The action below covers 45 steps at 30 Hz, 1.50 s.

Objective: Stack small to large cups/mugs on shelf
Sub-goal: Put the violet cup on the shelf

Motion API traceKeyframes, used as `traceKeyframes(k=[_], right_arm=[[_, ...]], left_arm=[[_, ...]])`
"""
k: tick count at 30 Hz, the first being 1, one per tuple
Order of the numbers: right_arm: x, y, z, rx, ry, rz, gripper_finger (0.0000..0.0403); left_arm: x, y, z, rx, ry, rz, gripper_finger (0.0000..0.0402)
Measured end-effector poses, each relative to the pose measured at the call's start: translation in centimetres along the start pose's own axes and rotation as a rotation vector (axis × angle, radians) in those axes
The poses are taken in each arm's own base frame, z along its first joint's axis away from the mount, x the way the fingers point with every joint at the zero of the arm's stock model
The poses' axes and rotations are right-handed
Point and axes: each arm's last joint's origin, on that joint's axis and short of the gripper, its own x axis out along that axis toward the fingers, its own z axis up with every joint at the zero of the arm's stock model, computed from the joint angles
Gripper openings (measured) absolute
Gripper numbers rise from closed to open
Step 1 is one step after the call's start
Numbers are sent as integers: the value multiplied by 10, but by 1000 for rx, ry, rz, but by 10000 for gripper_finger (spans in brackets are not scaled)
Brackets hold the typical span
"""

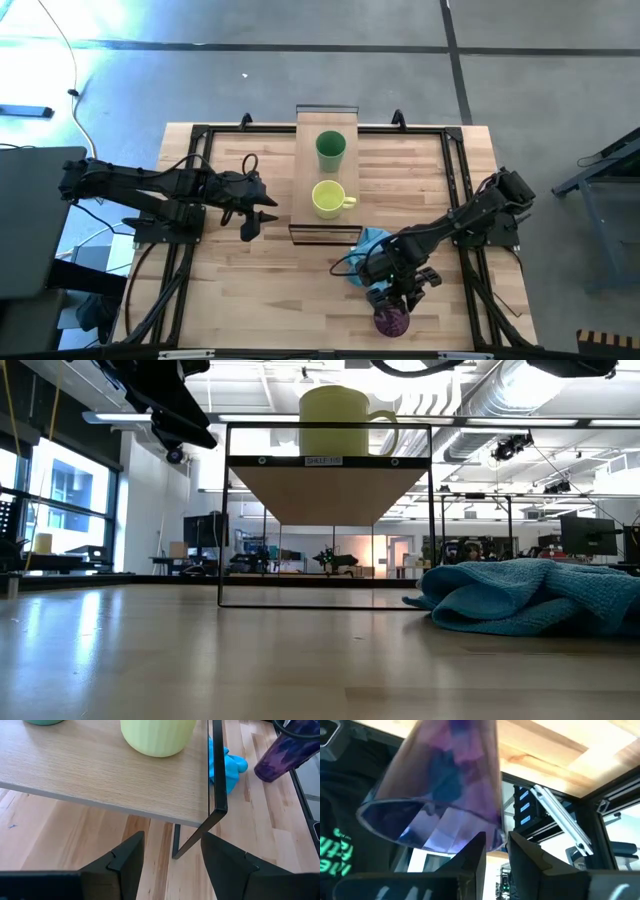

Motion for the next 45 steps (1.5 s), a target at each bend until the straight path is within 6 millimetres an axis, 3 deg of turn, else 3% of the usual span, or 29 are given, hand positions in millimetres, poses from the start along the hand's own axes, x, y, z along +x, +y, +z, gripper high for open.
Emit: traceKeyframes(k=[20,27,31,36,45], right_arm=[[-1,0,-2,-14,64,-2,71],[-15,5,-15,-28,55,14,71],[-28,4,-28,-65,-38,-6,71],[-37,4,-52,-294,-308,-18,71],[-17,-14,-88,-571,-588,-173,71]], left_arm=[[0,0,0,-1,0,0,184],[0,0,0,-1,0,0,184],[0,0,0,-4,0,0,184],[0,0,0,-8,0,0,184],[0,0,0,-34,1,1,184]])
